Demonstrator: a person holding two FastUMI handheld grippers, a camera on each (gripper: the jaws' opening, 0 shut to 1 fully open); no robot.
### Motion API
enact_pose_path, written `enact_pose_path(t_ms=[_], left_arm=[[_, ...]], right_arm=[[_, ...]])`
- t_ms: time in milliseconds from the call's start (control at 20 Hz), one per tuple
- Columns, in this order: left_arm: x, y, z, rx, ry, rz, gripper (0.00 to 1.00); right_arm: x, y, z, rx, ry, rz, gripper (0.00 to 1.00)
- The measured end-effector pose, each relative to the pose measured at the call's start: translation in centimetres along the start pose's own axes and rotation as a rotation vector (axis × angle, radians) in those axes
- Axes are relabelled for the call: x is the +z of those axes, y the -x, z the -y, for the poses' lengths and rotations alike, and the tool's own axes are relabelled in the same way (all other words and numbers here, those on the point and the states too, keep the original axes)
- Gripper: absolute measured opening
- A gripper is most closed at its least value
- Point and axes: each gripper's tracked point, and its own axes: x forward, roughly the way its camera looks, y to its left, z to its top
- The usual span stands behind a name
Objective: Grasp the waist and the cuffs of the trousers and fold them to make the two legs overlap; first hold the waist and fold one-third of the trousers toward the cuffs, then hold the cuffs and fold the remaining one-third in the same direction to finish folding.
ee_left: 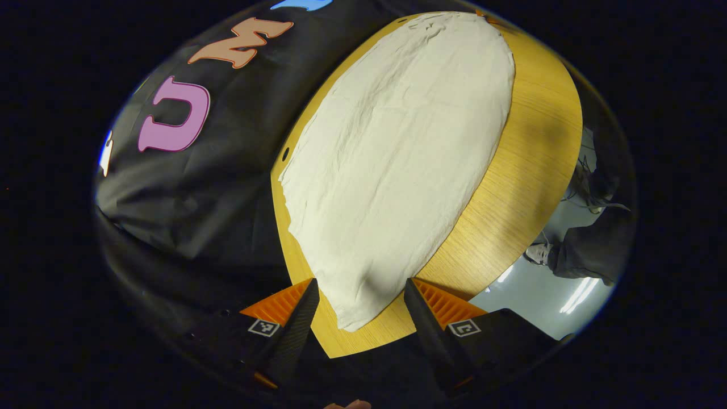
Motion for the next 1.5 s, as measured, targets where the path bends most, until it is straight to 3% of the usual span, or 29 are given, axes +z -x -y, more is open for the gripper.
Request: enact_pose_path(t_ms=[100,400,450,600,700,750,800,850,950,1150,1500], left_arm=[[0.4,-0.5,-0.5,-0.001,-0.034,0.006,0.88],[1.4,-2.5,-1.1,0.002,-0.175,0.021,0.83],[1.3,-2.5,-0.9,0.001,-0.185,0.018,0.74],[1.2,-2.7,-0.2,-0.022,-0.161,-0.002,0.6],[0.9,-2.8,0.5,-0.06,-0.146,-0.019,0.43],[1.0,-2.8,0.7,-0.07,-0.146,-0.022,0.3],[0.9,-2.8,1.0,-0.082,-0.144,-0.029,0.26],[0.9,-2.8,1.3,-0.092,-0.138,-0.031,0.16],[0.9,-2.9,1.4,-0.071,-0.132,-0.04,0.0],[0.8,-2.8,1.4,-0.065,-0.071,-0.08,0.0],[2.9,-1.0,-3.2,0.097,0.053,-0.055,0.0]], right_arm=[[-0.1,0.0,0.0,-0.004,0.0,0.0,0.03],[-0.1,-0.1,0.0,-0.017,-0.003,-0.004,0.06],[0.0,-0.1,0.0,-0.016,0.001,-0.002,0.03],[-0.1,-0.1,0.0,-0.009,0.0,-0.006,0.06],[0.0,-0.1,0.0,-0.007,0.0,-0.009,0.06],[0.0,-0.1,0.1,-0.005,0.0,-0.012,0.06],[0.0,-0.1,0.1,-0.002,-0.001,-0.014,0.06],[0.0,-0.1,0.1,0.002,-0.005,-0.016,0.06],[0.0,-0.2,0.1,0.011,-0.013,-0.018,0.06],[0.1,0.0,0.8,0.016,-0.062,-0.018,0.06],[1.5,1.5,5.2,-0.084,-0.075,0.043,0.06]])
